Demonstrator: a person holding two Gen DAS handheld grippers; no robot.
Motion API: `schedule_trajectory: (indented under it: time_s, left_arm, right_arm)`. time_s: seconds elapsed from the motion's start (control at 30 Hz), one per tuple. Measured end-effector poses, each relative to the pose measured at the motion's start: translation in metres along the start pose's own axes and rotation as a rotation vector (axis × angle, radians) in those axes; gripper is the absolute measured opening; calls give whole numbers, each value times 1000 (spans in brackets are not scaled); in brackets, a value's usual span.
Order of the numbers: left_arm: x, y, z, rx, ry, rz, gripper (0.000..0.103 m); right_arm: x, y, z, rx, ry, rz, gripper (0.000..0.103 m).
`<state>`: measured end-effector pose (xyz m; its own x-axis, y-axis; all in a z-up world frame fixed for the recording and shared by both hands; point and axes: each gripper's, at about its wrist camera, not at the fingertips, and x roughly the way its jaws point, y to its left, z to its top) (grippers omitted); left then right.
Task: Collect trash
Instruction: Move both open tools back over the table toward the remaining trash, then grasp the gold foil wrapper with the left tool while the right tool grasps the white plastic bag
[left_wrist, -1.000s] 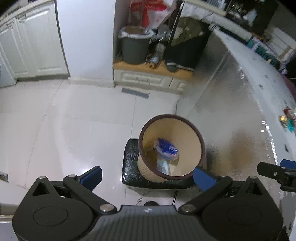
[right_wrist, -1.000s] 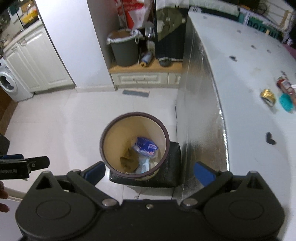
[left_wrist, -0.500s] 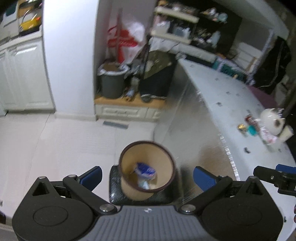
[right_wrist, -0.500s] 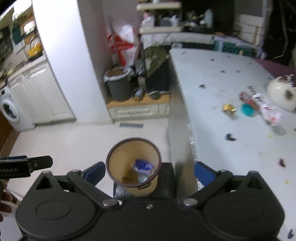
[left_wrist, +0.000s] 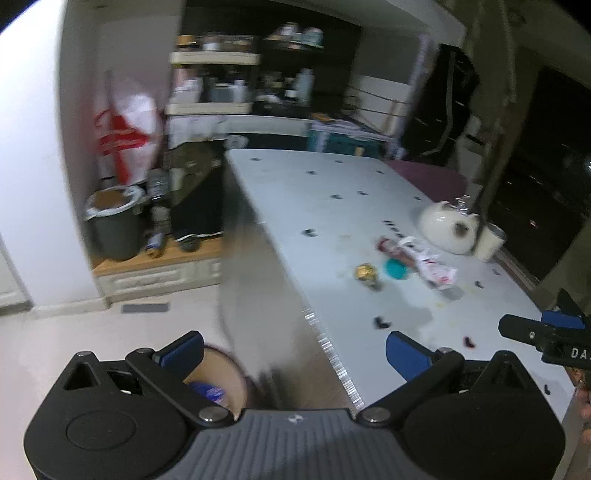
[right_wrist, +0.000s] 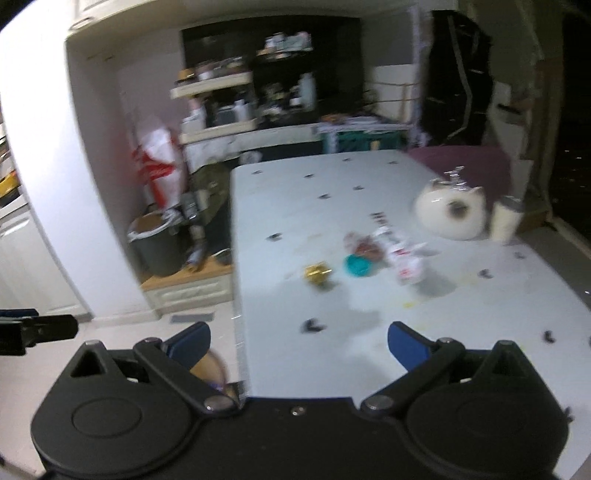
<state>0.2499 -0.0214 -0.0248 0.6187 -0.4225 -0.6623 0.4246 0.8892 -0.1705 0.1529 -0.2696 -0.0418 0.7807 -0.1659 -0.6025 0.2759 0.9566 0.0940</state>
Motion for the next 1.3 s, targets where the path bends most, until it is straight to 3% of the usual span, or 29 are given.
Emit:
schedule_trajectory:
  time_s: [0.37, 0.7, 1.0, 1.17, 1.3]
  left_arm:
    - [118, -94, 53, 111, 37, -87, 103]
    - [212, -136, 70, 103, 87, -111, 103]
    - [271, -131, 71, 41, 180, -90, 103]
    - [297, -113, 76, -111, 231, -75, 103]
    - [312, -105, 76, -204, 239, -52, 90]
  right_arm:
    - [85, -121, 38, 50, -4, -127, 103]
    - [175, -167, 60, 137, 43, -64, 101]
    - [259, -168, 63, 199, 133, 8, 82]
    - [295, -166, 59, 229, 206, -7, 74]
    - [302, -173, 50, 300, 244, 0, 49]
